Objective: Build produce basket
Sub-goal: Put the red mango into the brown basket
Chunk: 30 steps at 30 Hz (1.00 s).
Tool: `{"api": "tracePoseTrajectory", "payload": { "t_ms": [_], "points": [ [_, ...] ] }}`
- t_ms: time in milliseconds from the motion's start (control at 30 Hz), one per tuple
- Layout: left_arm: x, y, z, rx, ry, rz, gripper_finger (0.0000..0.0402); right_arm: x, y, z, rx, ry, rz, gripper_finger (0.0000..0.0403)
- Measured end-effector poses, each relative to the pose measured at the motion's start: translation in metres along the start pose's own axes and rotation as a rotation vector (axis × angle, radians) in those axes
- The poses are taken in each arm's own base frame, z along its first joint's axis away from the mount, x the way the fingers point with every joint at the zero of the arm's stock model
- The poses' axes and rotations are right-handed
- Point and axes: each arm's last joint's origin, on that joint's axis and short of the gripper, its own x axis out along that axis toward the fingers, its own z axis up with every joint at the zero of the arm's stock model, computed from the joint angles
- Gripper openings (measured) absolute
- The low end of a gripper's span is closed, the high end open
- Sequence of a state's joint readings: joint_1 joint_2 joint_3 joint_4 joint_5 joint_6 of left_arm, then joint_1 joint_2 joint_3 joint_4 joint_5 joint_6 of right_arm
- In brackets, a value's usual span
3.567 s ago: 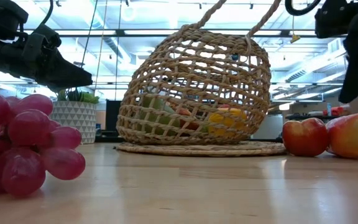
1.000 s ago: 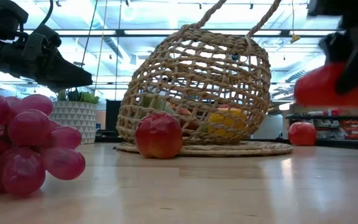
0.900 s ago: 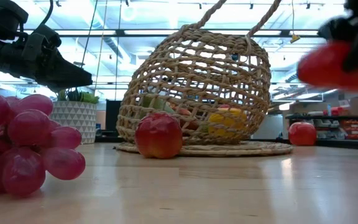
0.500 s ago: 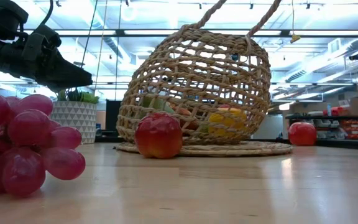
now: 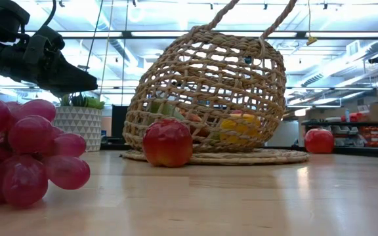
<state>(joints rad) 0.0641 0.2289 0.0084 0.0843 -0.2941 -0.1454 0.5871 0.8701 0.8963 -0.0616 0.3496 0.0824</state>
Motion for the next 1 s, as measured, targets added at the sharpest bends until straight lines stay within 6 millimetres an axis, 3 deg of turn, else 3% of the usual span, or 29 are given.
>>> {"api": "tracePoseTrajectory", "payload": {
  "t_ms": [233,467,867,1000],
  "points": [
    [0.0,0.0,0.0,0.0,0.0,0.0,0.0197,0.018,-0.004,-0.002,0.006,-0.03,-0.089,0.027],
    [0.0,0.0,0.0,0.0,-0.001,0.0,0.0193,0.036,-0.012,-0.001,0.023,-0.116,-0.328,0.027],
    [0.0,0.0,0.0,0.0,0.0,0.0,0.0194,0.046,-0.027,0.01,-0.031,-0.239,-0.52,0.027],
    [0.0,0.0,0.0,0.0,0.0,0.0,0.0197,0.051,-0.032,0.006,-0.143,-0.19,-0.651,0.027]
  ]
}}
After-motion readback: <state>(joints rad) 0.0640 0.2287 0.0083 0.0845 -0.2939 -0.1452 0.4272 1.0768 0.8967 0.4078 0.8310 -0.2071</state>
